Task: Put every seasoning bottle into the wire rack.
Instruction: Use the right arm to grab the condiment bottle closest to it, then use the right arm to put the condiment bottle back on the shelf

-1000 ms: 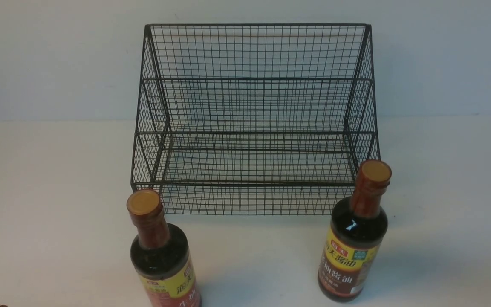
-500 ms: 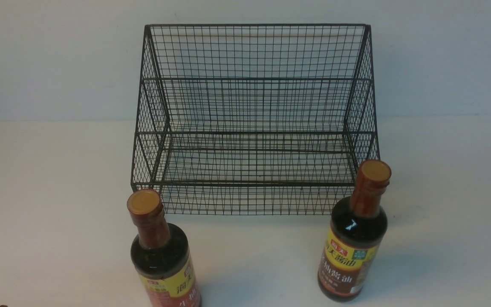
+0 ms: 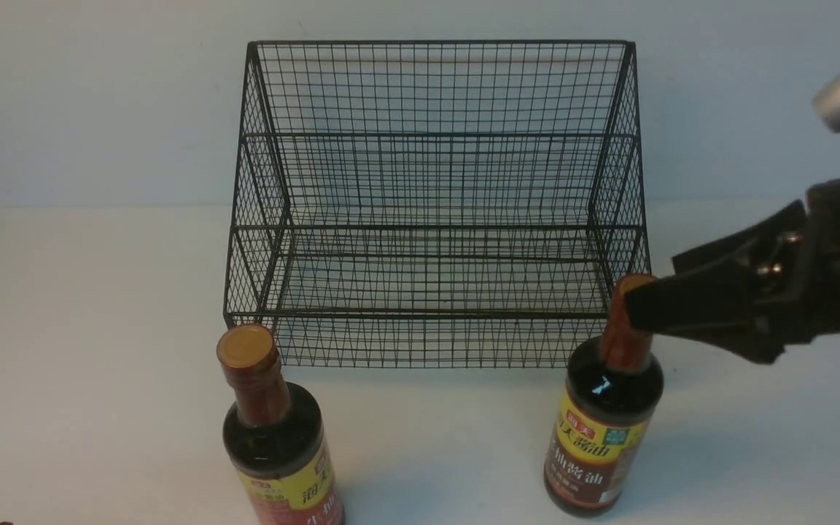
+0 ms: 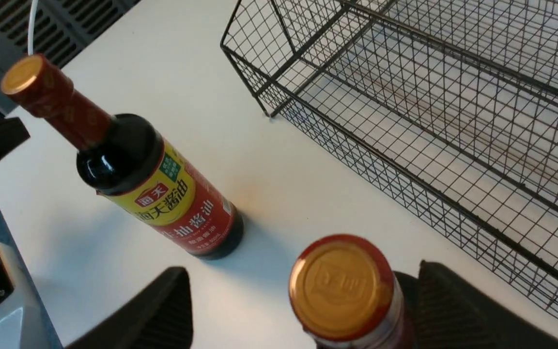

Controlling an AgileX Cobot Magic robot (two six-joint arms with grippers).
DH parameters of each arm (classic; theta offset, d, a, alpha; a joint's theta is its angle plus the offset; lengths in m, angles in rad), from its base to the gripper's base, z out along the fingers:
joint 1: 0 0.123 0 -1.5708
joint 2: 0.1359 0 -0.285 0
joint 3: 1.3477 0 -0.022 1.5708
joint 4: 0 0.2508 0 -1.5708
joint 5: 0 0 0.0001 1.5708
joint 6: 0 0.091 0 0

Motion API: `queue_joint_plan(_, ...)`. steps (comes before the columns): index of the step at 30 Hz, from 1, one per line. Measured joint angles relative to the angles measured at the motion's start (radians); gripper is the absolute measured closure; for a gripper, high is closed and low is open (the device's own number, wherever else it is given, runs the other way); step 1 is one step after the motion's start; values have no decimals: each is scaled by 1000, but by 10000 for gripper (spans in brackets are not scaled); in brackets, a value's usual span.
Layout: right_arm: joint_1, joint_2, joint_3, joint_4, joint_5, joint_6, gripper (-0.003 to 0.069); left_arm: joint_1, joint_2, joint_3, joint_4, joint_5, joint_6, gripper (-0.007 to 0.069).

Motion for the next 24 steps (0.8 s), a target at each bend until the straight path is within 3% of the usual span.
queue_joint_plan(7,97,73,-12,-109,-83,50,83,0,0,0,0,0,0,629)
queue_joint_plan(12,114,94,-12,-145,-85,53,99,0,0,0,0,0,0,629)
queue_joint_plan(15,115,99,-12,-155,-85,53,151,0,0,0,0,0,1,629)
queue_joint_plan(18,115,100,-12,-170,-87,48,323,0,0,0,0,0,1,629)
queue_joint_plan(19,115,100,-14,-179,-96,41,345,0,0,0,0,0,1,629)
queue_joint_plan(24,115,89,-37,-202,-49,44,364,0,0,0,0,0,1,629)
